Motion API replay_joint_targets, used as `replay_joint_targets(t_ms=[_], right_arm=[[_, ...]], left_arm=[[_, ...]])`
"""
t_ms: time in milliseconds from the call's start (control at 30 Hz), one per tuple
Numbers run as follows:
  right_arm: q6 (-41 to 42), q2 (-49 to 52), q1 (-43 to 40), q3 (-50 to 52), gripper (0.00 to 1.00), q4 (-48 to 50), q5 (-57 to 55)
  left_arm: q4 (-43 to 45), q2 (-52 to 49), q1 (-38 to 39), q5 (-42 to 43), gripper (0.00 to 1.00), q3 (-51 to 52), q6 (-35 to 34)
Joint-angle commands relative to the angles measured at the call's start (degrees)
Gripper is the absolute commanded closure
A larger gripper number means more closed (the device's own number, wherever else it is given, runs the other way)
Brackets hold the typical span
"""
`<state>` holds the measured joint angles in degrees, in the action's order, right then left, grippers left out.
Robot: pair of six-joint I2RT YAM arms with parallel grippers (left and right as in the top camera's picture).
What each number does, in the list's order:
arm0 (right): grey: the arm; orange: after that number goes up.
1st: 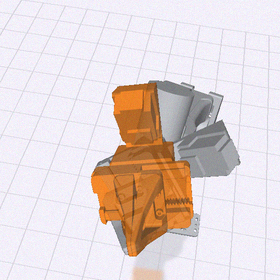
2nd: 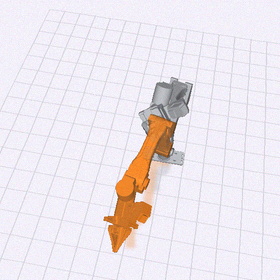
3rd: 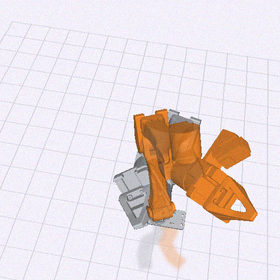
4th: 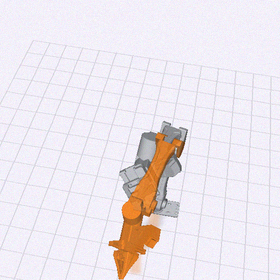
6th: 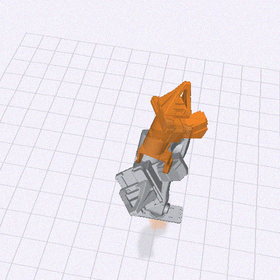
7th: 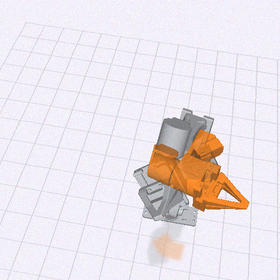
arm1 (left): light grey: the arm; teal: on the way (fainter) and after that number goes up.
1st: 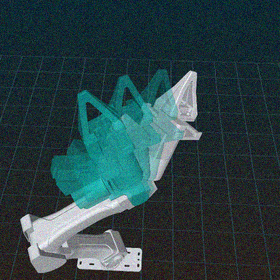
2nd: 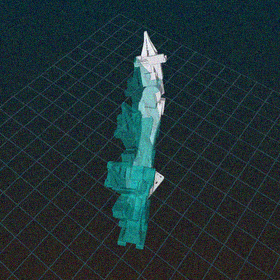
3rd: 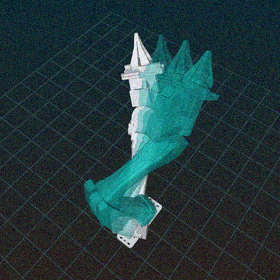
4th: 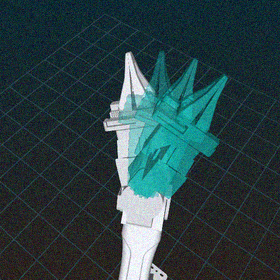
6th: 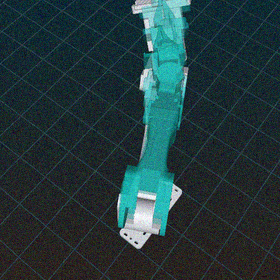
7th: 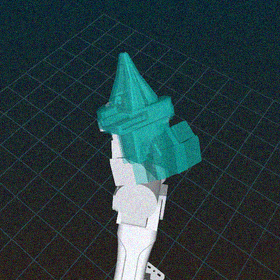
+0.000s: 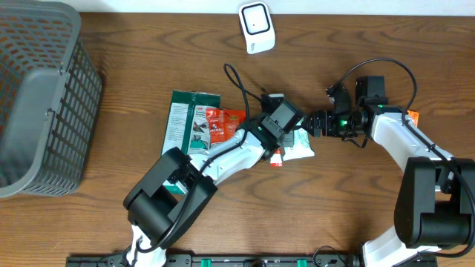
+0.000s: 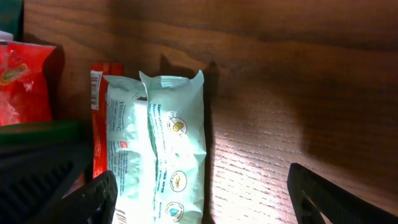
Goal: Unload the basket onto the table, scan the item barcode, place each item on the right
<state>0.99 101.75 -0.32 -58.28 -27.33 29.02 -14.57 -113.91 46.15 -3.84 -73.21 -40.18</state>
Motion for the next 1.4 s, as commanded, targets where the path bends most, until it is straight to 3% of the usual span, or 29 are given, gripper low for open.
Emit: replay_joint_targets(t_ms=[0, 133, 300, 567, 867, 1067, 1367], right_arm=[[-0.4, 0.7, 0.5, -0.1, 0.16, 0.1, 1.3], [-0.4, 0.7, 0.5, -0.1, 0.16, 0.1, 1.3], [-0.4, 0.7, 0.5, -0.1, 0.15, -0.2, 1.3], [-0.4, 0.9, 0.5, -0.1, 0.15, -0.2, 1.3], [-1.1, 0.9, 0.2, -0.1, 0.15, -0.3, 1.2], [-3.1, 0.9, -1.6, -0.1, 0.13, -1.5, 1.2], [-6.0, 0.9, -8.1, -0.1, 0.16, -4.3, 8.9]], left_arm=[[-12.0, 1.0, -0.4, 0.8, 0.93, -9.6, 0.9], [-24.9, 0.7, -1.0, 1.7, 0.93, -18.1, 0.9], [-27.2, -0.7, -1.3, 3.2, 0.93, -18.5, -0.5], [-22.2, -8.3, -1.3, 9.7, 0.92, -18.5, -0.8], [-18.7, -12.3, -1.2, 9.9, 0.93, -18.5, -1.0], [-15.0, -12.2, -0.7, 18.2, 0.93, -18.5, 1.0], [-15.3, -12.3, -0.7, 13.0, 0.92, -17.9, 1.8]])
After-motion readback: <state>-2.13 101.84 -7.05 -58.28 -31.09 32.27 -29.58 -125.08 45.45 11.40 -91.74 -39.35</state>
